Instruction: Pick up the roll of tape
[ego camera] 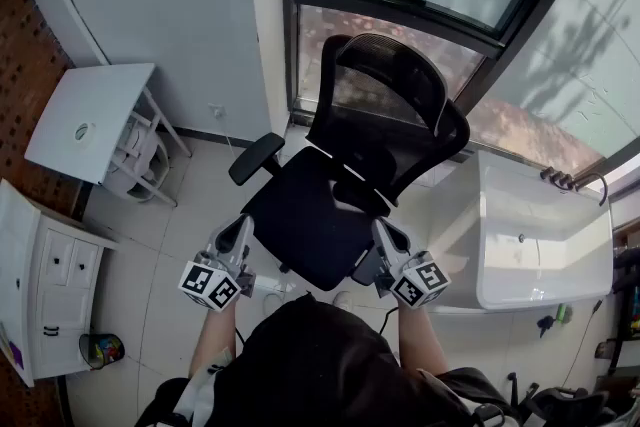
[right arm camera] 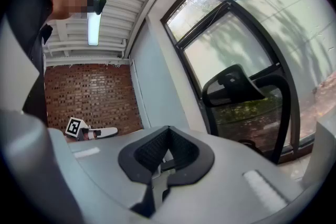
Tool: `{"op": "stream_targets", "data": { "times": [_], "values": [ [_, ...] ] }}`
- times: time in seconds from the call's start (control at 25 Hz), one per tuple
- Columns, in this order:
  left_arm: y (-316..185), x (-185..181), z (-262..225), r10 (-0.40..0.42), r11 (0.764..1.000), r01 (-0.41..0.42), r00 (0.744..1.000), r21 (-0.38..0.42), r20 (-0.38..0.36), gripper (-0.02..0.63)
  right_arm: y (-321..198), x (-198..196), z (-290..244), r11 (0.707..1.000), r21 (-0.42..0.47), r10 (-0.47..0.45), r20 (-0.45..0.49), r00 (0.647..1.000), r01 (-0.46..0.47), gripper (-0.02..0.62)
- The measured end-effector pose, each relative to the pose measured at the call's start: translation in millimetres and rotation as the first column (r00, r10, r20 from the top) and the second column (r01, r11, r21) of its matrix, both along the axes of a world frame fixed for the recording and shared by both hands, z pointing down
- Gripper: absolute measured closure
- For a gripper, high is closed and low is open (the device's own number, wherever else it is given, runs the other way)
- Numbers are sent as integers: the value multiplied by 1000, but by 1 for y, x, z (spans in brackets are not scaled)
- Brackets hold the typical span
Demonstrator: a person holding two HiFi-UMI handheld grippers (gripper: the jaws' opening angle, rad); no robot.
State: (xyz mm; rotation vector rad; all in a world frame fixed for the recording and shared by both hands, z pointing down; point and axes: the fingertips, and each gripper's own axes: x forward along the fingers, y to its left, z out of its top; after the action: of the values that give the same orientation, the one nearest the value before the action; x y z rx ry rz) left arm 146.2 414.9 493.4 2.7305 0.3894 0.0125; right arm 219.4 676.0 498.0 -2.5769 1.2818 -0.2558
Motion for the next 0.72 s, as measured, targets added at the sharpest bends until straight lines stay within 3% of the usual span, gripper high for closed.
{"op": "stream_targets", "data": {
  "times": [0.24,0.4,0.6,0.72],
  "values": [
    [-53,-40,4,-84,996,83,996,-21,-29,604,-60,-13,1,997,-2,-84,-14,996,84,589],
    [-93,-79,7,-188,982,188,982,-9,-14,604,-109,-23,4,985,11,-173,-9,985,173,590],
    [-135,-133,6,-318,948,319,947,4,-35,604,-174,-43,13,946,-10,-324,-10,946,324,590],
    [-155,-170,4,-416,909,417,908,7,-46,604,-211,-57,9,907,12,-420,-22,907,420,590]
  ]
}}
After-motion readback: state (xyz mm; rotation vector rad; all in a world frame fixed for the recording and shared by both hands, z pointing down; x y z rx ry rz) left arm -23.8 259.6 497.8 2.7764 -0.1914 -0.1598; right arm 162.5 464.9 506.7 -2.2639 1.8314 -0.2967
